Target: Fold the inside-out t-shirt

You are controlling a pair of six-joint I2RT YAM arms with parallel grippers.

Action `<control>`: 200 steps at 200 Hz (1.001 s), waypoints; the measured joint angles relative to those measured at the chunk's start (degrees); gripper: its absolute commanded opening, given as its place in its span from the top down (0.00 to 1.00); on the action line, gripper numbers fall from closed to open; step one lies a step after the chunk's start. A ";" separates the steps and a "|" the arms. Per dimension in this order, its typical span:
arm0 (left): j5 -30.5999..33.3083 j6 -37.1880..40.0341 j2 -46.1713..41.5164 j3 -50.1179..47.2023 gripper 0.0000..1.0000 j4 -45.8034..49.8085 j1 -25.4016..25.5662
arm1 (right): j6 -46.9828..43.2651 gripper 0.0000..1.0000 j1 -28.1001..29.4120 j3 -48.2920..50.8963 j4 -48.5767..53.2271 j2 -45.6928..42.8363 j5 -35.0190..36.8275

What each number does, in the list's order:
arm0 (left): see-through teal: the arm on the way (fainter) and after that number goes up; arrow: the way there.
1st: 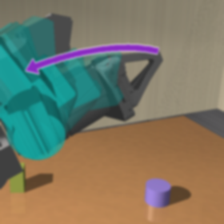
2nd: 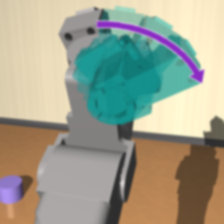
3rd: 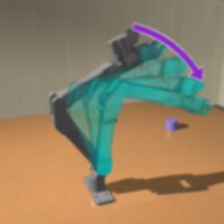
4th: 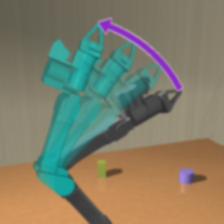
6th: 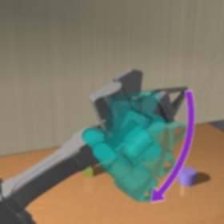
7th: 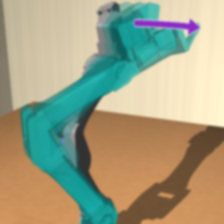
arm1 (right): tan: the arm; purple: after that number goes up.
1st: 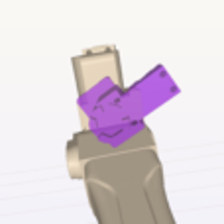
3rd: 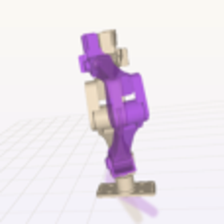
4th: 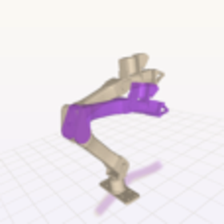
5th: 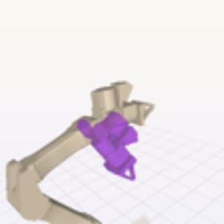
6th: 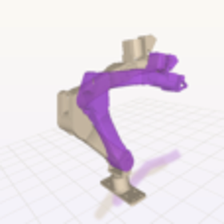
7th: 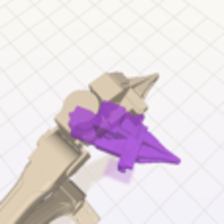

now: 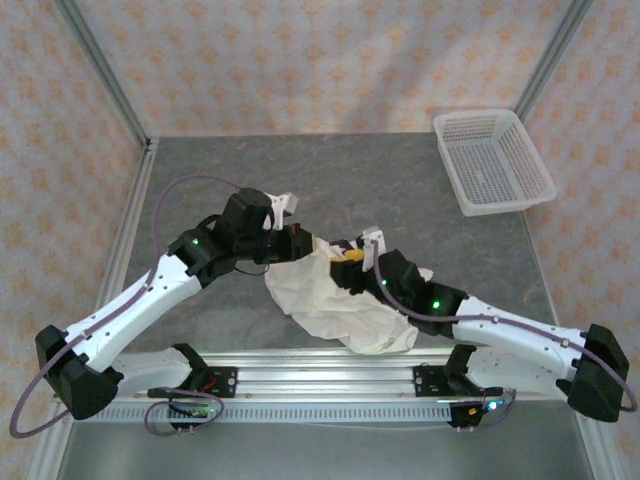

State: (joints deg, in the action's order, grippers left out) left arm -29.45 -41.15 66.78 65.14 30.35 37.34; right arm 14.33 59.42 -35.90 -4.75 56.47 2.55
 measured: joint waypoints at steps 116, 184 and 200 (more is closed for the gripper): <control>4.74 1.79 0.04 4.79 1.00 7.65 -7.65 | 2.93 1.00 4.28 -1.53 -11.67 15.43 -2.34; 1.38 10.80 7.48 -1.75 0.48 8.46 -13.99 | 3.89 1.00 2.51 0.79 -16.72 6.69 -19.58; 2.45 12.09 4.59 -1.66 0.46 9.14 -14.75 | 4.39 1.00 0.76 2.54 -18.18 6.25 -20.13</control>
State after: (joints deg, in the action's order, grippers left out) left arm -27.00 -29.06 71.37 63.48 39.48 22.59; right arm 18.72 60.18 -33.36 -22.94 62.72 -17.58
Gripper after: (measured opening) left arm 0.524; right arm 0.051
